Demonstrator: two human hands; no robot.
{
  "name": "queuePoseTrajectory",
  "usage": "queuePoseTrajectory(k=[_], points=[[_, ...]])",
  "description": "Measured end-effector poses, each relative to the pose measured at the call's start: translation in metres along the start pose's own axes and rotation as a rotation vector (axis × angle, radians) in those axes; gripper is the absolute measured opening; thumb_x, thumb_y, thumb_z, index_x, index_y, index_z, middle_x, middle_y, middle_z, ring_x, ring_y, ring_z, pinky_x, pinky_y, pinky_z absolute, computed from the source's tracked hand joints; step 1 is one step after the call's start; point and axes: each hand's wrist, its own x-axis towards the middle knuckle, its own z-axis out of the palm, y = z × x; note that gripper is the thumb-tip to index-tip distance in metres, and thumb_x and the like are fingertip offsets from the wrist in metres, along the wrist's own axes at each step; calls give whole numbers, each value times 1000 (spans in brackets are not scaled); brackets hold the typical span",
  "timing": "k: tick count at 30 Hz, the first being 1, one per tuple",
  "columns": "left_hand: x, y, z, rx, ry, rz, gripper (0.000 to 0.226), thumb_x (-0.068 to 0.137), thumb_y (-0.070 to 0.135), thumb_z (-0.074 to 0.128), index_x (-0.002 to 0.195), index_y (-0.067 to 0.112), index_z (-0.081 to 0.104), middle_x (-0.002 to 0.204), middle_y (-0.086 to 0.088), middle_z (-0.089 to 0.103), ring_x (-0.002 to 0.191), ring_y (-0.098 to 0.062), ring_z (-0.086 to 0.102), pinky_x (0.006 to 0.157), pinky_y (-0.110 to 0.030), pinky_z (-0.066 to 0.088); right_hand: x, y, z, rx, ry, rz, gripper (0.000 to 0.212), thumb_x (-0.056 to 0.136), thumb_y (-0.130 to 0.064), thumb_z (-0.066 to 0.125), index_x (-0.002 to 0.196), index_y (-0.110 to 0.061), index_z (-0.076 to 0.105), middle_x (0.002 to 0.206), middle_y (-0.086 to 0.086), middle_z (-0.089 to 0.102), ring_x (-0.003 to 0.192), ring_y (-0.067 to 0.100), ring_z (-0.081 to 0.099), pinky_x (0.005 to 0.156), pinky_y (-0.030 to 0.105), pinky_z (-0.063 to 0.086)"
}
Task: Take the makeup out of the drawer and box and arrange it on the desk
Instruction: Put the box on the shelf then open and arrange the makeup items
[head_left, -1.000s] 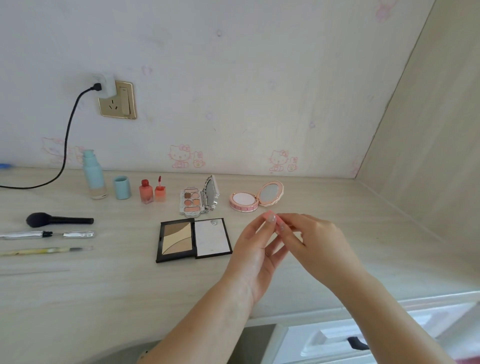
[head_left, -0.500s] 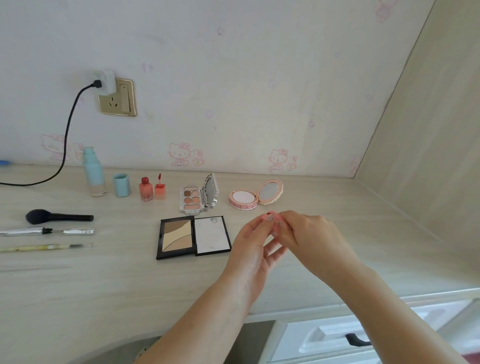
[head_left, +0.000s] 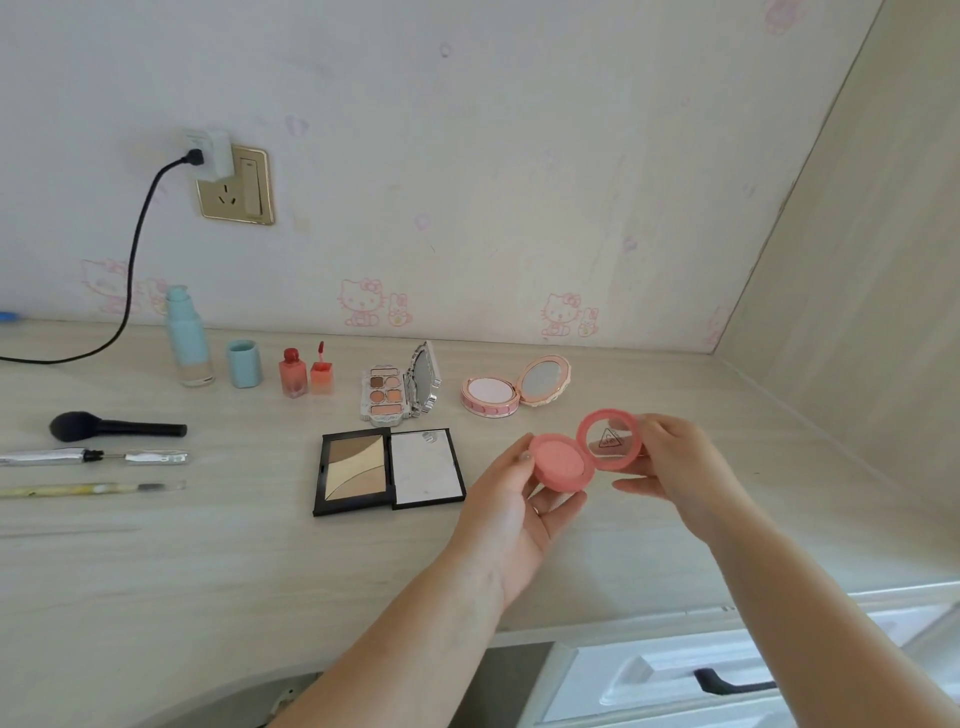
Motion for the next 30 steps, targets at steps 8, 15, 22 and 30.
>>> queuePoseTrajectory(k=[8, 15, 22, 30], points=[[-9, -1, -5, 332, 121, 168, 39, 97, 9, 41, 125, 35, 47, 132, 1, 46, 121, -12, 44, 101, -32, 41, 21, 26, 2, 2, 60, 50, 26, 93, -15, 40, 98, -13, 65, 90, 8, 74, 81, 23, 72, 68, 35, 58], [-10, 2, -13, 325, 100, 145, 42, 98, 7, 40, 132, 32, 46, 130, -1, 46, 117, -12, 45, 101, -34, 41, 32, 34, 19, 33, 29, 61, 25, 93, -18, 41, 96, -14, 65, 92, 9, 72, 81, 26, 70, 59, 31, 55], [-12, 2, -14, 427, 74, 202, 47, 98, 7, 37, 138, 31, 41, 130, 6, 39, 108, 1, 43, 108, -33, 36, 36, 39, 27, 53, 7, 49, 20, 94, -25, 46, 90, -17, 65, 100, 15, 69, 79, 22, 68, 59, 32, 54], [-10, 4, -15, 357, 76, 169, 43, 97, 9, 43, 135, 29, 44, 122, 11, 43, 97, 2, 49, 106, -35, 39, 37, 44, 28, 85, 50, 21, 20, 96, -28, 46, 101, -21, 63, 98, 5, 67, 86, 19, 65, 56, 29, 50]])
